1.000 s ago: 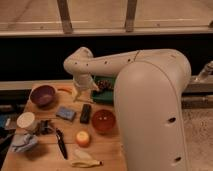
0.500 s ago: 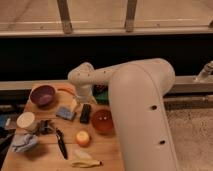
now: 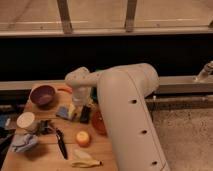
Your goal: Place eraser in red bowl
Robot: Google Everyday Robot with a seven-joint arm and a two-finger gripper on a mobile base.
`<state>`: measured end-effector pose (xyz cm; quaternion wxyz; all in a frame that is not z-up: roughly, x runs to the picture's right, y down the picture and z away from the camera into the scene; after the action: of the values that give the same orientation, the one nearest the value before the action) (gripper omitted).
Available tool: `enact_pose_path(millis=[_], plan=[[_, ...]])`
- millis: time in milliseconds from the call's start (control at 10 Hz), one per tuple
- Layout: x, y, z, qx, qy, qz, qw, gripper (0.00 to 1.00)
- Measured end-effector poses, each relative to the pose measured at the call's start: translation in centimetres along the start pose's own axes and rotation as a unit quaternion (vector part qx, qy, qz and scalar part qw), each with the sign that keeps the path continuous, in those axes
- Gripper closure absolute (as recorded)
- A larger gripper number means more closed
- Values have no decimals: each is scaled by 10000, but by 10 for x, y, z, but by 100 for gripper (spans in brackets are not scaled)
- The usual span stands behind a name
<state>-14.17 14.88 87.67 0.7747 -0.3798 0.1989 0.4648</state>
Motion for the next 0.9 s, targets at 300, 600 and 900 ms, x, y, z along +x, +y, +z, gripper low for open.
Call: enact_pose_path(millis=[300, 600, 900], plan=[[2, -13, 12, -6, 201, 138, 9997, 20], [4, -19, 14, 86, 247, 199, 9995, 45], [5, -25, 10, 130, 171, 230, 9995, 71]])
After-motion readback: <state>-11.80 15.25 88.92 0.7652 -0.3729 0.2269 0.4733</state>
